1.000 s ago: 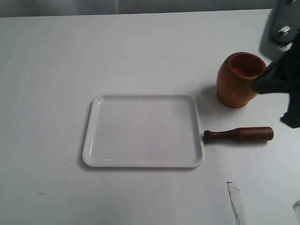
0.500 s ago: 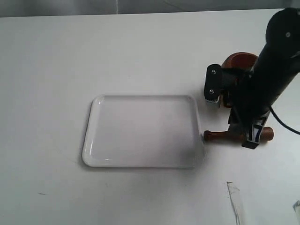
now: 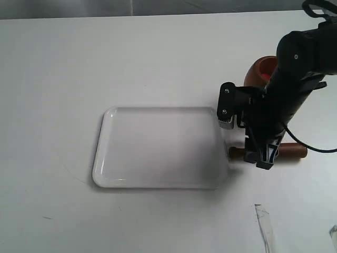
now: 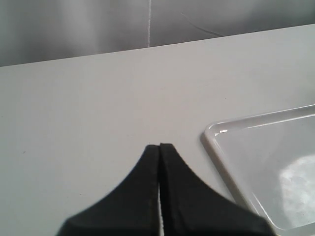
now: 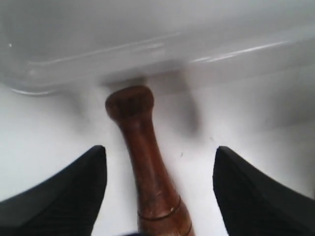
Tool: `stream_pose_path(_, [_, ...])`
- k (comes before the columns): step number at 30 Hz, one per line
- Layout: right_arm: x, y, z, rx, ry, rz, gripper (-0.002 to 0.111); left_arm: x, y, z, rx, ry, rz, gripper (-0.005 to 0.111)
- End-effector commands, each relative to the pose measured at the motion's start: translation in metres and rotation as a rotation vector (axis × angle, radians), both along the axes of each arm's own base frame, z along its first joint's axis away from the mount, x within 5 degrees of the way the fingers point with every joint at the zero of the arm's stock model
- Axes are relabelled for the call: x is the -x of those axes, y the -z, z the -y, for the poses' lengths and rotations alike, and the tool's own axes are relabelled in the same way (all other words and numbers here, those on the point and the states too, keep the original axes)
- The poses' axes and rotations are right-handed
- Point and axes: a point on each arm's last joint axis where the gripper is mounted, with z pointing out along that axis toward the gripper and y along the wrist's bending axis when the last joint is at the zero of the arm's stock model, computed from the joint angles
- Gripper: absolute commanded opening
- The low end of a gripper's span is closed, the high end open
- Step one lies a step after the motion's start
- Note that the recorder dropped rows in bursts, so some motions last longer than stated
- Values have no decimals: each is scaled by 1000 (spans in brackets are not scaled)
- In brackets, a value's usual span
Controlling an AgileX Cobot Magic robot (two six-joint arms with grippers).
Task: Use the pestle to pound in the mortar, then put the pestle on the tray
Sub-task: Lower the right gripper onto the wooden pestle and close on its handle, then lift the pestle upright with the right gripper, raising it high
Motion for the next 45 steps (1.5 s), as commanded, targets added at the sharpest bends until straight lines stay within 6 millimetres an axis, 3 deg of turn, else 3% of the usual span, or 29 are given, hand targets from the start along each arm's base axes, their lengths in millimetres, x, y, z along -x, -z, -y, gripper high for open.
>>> stream_pose_path(1, [-3,-1,-8,-51,8,44,59,0,0,1,15,6,4,0])
stream_pose_path(17, [10,13,1,-31,12,25,53,0,0,1,15,6,4,0])
stream_pose_path(27, [10,15,1,-36,15,35,25,0,0,1,15,6,4,0])
stream_pose_path(39, [10,17,1,-37,28,38,30,0,0,1,15,6,4,0])
stream_pose_path(45, [10,36,1,0,78,-22,29,0,0,1,15,6,4,0])
